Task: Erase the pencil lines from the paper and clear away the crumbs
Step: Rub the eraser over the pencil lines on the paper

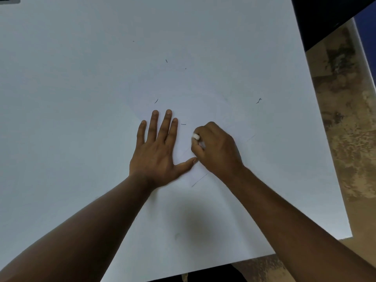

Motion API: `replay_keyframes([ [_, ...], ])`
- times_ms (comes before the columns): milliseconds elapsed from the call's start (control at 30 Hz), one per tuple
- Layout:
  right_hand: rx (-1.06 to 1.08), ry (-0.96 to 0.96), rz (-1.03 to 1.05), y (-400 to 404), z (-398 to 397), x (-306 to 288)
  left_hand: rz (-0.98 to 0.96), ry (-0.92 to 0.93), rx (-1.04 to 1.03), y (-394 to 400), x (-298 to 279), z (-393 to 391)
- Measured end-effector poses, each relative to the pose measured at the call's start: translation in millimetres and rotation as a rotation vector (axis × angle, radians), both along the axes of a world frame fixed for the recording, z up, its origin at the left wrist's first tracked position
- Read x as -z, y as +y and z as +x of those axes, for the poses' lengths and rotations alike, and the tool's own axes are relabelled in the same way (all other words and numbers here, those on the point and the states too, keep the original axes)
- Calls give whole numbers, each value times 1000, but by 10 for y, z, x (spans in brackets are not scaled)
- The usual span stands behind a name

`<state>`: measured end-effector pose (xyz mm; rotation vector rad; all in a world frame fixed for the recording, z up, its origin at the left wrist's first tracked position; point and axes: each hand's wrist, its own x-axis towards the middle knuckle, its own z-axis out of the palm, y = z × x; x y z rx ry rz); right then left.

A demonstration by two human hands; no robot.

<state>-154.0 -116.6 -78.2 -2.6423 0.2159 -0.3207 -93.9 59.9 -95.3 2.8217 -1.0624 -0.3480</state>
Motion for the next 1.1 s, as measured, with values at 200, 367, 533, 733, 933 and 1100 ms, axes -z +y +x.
replay_keyframes([
  [200, 219, -37, -144, -675, 140, 18, 17, 23, -5, -15, -33, 11],
  [367, 202, -32, -33, -680, 139, -13, 11, 23, -5, -9, -37, 2],
  [533, 49, 15, -71, -490, 55, -14, 7, 30, 0, -13, -35, 15],
  [733, 119, -5, -47, -816, 235, -57, 10, 36, -5, -9, -43, 15],
  [933, -48, 12, -71, -619, 197, -48, -6, 33, 4, -8, -28, 12],
  [1100, 151, 43, -79, -837, 386, -44, 2, 35, 3, -6, -33, 18],
])
